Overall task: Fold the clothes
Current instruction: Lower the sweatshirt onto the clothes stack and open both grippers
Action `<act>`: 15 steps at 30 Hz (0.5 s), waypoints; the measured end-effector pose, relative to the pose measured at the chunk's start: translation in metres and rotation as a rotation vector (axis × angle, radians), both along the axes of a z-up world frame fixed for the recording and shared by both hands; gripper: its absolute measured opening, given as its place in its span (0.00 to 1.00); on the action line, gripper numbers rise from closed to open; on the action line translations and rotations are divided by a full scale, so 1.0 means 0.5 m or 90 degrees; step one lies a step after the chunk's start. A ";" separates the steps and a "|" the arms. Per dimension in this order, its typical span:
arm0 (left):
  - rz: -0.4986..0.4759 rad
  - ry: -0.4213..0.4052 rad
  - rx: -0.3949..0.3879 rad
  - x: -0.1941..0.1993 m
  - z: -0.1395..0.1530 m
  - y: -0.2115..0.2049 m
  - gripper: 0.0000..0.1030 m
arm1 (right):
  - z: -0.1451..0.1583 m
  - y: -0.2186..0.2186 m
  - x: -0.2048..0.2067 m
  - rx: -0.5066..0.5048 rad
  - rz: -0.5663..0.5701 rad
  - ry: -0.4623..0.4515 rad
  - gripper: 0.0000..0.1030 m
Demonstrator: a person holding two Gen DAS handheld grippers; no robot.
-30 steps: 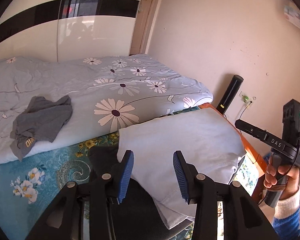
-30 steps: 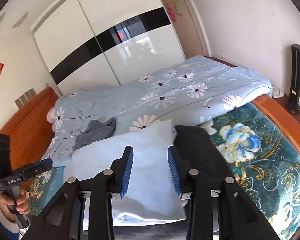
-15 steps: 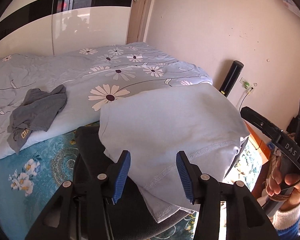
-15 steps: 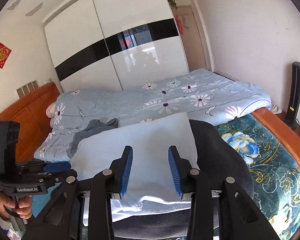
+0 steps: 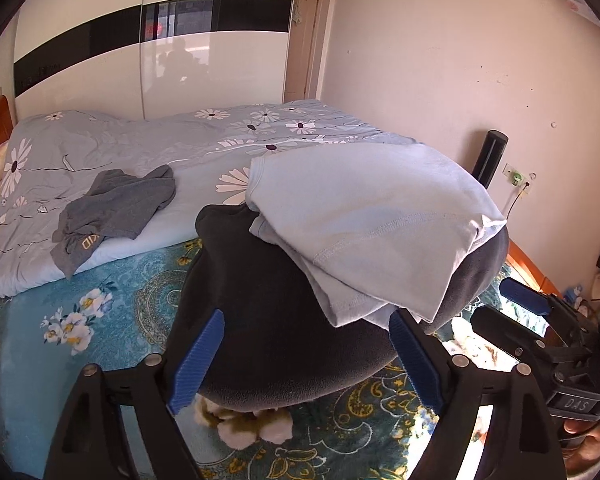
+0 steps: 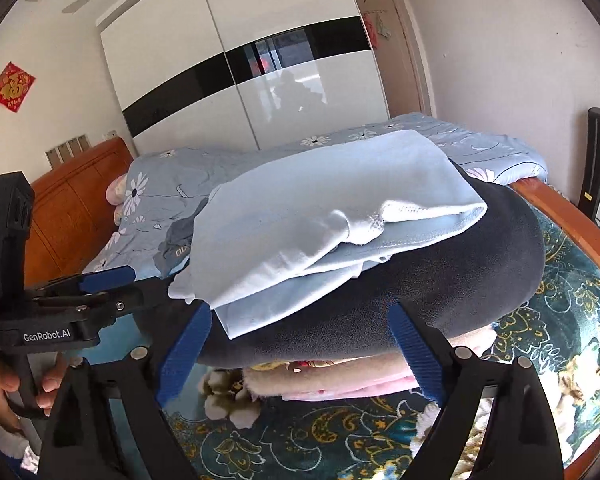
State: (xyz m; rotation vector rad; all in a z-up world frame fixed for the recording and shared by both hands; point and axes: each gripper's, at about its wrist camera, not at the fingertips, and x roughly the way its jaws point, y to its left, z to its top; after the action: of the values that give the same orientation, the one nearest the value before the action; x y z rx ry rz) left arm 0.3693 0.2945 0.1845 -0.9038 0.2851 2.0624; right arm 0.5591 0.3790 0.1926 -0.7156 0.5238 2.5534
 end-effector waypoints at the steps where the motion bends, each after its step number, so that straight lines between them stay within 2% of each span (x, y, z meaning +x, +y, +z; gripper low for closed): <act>1: 0.006 0.002 -0.002 0.002 -0.002 -0.005 0.93 | -0.004 -0.002 -0.002 0.005 -0.008 -0.010 0.94; 2: 0.011 0.003 -0.004 0.004 -0.004 -0.010 0.97 | -0.008 -0.003 -0.005 0.008 -0.017 -0.021 0.97; 4: 0.020 0.001 -0.006 0.009 -0.006 -0.016 1.00 | -0.013 -0.002 -0.010 0.015 -0.036 -0.042 0.98; 10: 0.046 -0.008 -0.009 0.022 -0.014 -0.032 1.00 | -0.023 -0.008 -0.017 0.015 -0.082 -0.091 0.99; 15: 0.056 -0.001 -0.031 0.038 -0.033 -0.035 1.00 | -0.051 -0.019 -0.011 0.007 -0.095 -0.137 0.99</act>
State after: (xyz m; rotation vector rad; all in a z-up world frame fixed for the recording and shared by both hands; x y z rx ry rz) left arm 0.3884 0.2769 0.1680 -0.9633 0.3012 2.1427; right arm 0.5535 0.3693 0.1673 -0.8988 0.4713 2.3069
